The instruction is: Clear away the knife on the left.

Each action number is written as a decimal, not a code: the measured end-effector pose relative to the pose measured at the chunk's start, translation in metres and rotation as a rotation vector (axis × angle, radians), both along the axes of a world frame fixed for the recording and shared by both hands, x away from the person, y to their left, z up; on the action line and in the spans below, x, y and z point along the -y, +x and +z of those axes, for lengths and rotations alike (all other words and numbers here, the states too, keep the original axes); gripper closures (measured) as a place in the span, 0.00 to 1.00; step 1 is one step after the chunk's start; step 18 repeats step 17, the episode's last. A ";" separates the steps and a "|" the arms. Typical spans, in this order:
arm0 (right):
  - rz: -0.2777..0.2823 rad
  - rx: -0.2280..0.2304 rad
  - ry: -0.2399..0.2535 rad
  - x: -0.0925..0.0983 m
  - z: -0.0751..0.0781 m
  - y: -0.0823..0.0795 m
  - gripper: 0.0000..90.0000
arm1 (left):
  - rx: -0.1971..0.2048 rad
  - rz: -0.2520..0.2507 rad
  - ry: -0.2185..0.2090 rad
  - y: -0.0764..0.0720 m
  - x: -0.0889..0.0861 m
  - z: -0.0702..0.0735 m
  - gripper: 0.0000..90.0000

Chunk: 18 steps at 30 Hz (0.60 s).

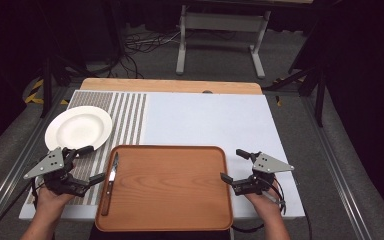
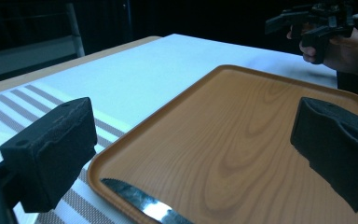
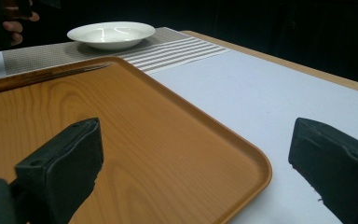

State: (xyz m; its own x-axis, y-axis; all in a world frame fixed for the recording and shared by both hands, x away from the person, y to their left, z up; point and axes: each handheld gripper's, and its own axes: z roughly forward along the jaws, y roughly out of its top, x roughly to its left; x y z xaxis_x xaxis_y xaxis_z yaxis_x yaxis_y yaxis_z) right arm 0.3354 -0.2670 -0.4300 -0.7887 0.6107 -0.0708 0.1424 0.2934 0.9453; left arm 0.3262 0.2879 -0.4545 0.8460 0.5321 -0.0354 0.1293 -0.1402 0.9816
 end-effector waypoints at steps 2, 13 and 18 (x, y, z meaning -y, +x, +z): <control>-0.002 -0.003 0.005 0.000 -0.002 -0.001 0.04 | 0.006 0.013 0.010 -0.001 -0.003 -0.006 0.01; -0.015 -0.010 0.005 0.002 -0.006 -0.001 0.04 | -0.048 0.032 -0.017 -0.002 -0.011 -0.019 0.01; -0.016 -0.008 0.004 0.003 -0.006 -0.001 0.04 | -0.057 0.030 -0.022 -0.002 -0.010 -0.019 0.01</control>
